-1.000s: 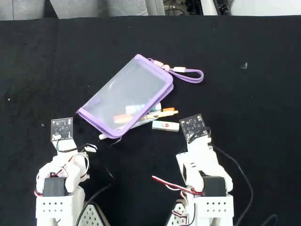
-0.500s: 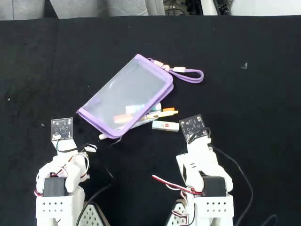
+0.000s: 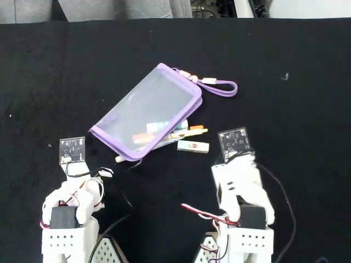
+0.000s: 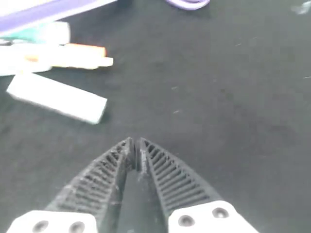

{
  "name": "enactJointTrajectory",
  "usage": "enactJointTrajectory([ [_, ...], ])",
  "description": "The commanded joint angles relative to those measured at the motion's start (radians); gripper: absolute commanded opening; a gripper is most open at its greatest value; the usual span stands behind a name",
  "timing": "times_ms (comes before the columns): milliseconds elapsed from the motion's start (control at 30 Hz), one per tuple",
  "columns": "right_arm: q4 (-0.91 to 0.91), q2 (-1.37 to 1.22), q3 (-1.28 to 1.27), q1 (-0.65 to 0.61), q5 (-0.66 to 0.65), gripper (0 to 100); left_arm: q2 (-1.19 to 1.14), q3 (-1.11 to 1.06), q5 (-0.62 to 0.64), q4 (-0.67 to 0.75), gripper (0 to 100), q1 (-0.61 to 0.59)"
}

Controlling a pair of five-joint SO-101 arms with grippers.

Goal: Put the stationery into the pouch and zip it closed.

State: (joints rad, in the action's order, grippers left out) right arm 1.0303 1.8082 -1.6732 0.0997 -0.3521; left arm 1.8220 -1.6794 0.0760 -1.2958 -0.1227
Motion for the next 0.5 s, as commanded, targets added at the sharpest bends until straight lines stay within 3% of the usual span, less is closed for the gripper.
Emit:
enactJointTrajectory([
  [0, -0.037, 0.054, 0.142, 0.051, -0.063, 8.4, 0.003, -0.021, 0.002, 0.02, 4, -0.005],
  [133, 0.003, 0.053, 0.275, 0.049, -0.023, 18.2, 0.003, -0.021, 0.002, 0.02, 4, -0.005],
  [333, 0.002, 0.024, 0.397, 0.043, 0.092, 17.4, 0.003, -0.021, 0.002, 0.02, 4, -0.005],
  [467, -0.058, -0.14, 0.456, -0.008, 0.115, 17.4, 0.003, -0.021, 0.002, 0.02, 4, -0.005],
])
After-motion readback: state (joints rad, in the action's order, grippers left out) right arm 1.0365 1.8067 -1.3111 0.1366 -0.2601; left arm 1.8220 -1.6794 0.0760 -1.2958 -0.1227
